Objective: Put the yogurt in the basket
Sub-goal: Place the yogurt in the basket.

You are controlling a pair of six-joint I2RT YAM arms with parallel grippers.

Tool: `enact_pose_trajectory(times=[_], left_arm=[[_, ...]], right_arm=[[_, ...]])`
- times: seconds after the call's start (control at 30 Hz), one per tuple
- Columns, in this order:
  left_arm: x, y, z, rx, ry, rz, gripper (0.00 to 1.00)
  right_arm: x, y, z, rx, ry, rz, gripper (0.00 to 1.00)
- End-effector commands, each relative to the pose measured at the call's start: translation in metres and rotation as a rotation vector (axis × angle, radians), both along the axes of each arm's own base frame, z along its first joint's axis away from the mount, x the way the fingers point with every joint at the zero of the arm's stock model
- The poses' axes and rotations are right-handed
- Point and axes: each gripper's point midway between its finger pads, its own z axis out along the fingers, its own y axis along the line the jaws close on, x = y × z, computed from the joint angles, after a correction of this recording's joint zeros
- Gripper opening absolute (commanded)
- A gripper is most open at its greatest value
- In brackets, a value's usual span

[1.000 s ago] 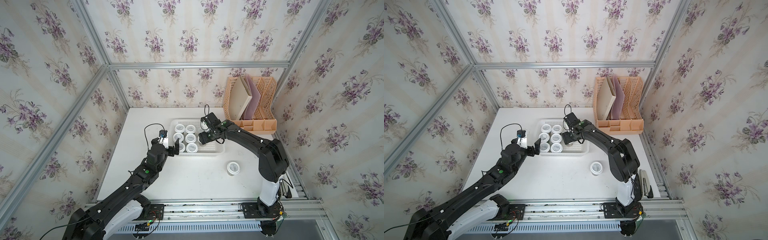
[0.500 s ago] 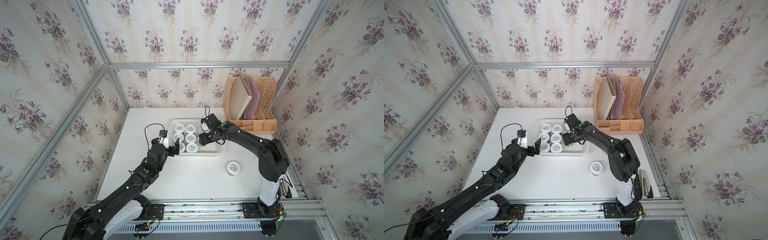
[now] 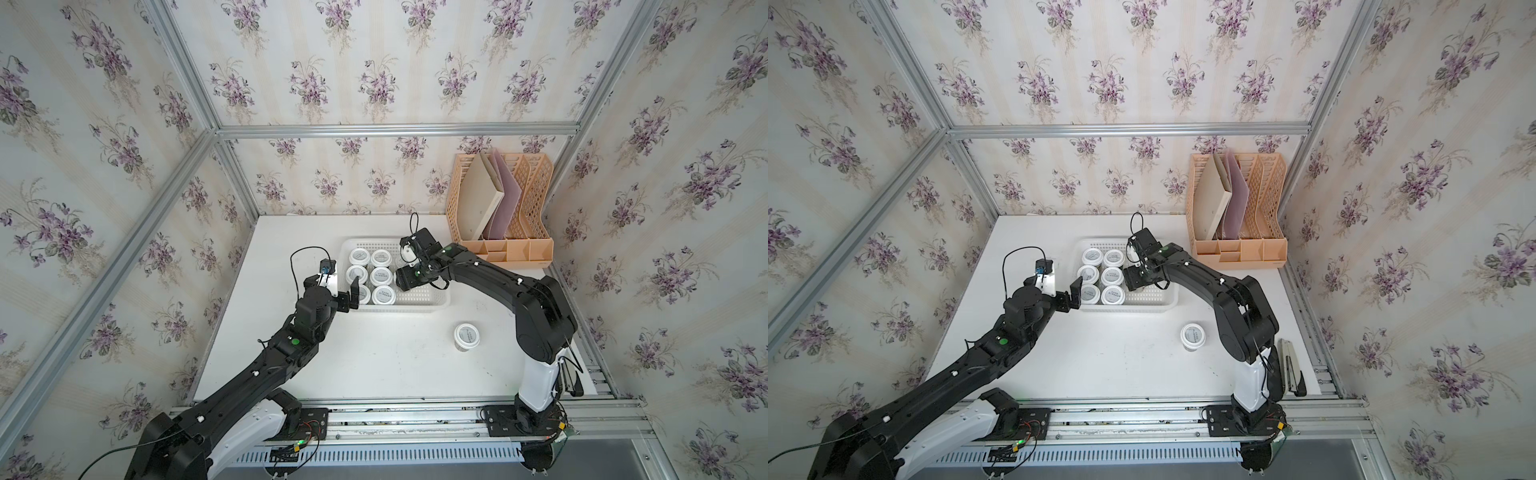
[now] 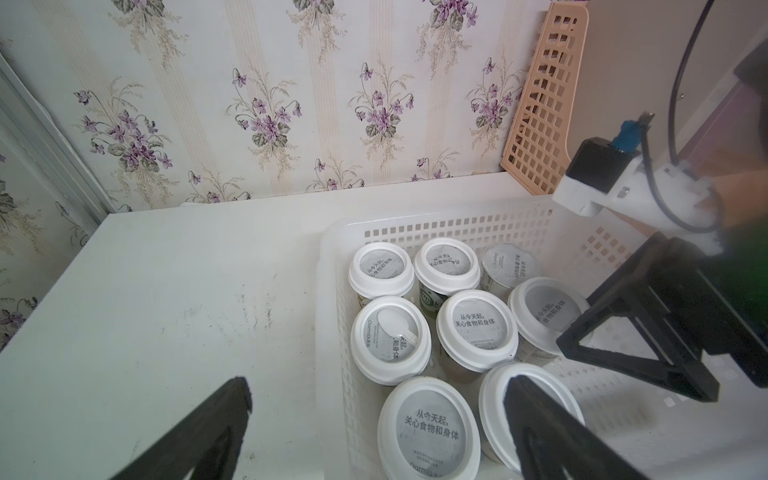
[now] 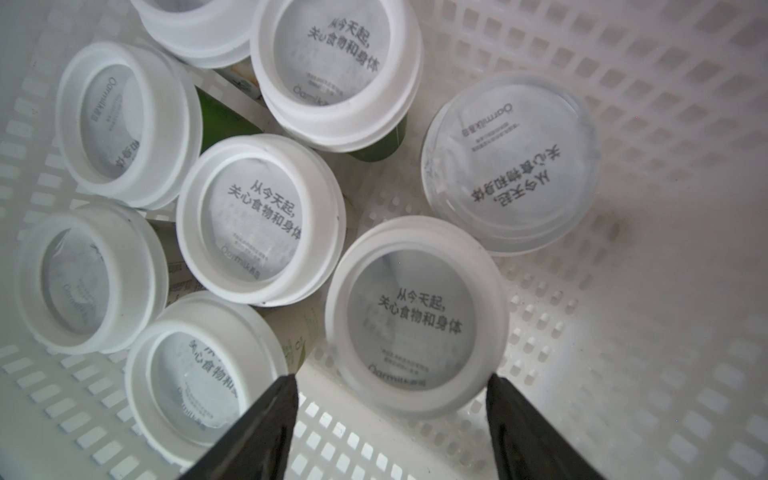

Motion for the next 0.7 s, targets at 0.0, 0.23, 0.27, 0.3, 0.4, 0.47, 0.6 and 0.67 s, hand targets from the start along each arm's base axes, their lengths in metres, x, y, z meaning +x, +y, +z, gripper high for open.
enact_pose_trajectory(times=[0.0,0.23,0.27,0.3,0.4,0.47,0.6,0.67], left_arm=[[0.002,-0.001,0.006,-0.003,-0.013,0.000,0.99],[0.000,-0.002,0.010,-0.001,-0.013,-0.012,0.99],[0.000,-0.004,0.010,-0.004,-0.007,-0.020,0.99],[0.000,-0.005,0.012,-0.008,-0.007,-0.026,0.99],[-0.003,-0.008,0.015,-0.014,-0.006,-0.051,0.99],[-0.008,-0.010,0.020,-0.033,-0.015,-0.069,0.99],[-0.012,-0.015,0.025,-0.080,-0.035,-0.094,0.99],[-0.013,-0.018,0.026,-0.082,-0.035,-0.103,0.99]], right_arm=[[0.003,0.001,0.014,0.031,-0.044,-0.013,0.75],[-0.011,-0.009,0.046,0.148,-0.136,-0.069,0.79],[-0.015,-0.012,0.049,0.171,-0.147,-0.080,0.80],[-0.018,-0.013,0.051,0.192,-0.156,-0.089,0.80],[-0.030,-0.021,0.055,0.252,-0.188,-0.111,0.88],[-0.034,-0.026,0.060,0.266,-0.210,-0.119,1.00],[-0.037,-0.033,0.067,0.267,-0.230,-0.140,1.00],[-0.038,-0.036,0.069,0.267,-0.236,-0.150,1.00]])
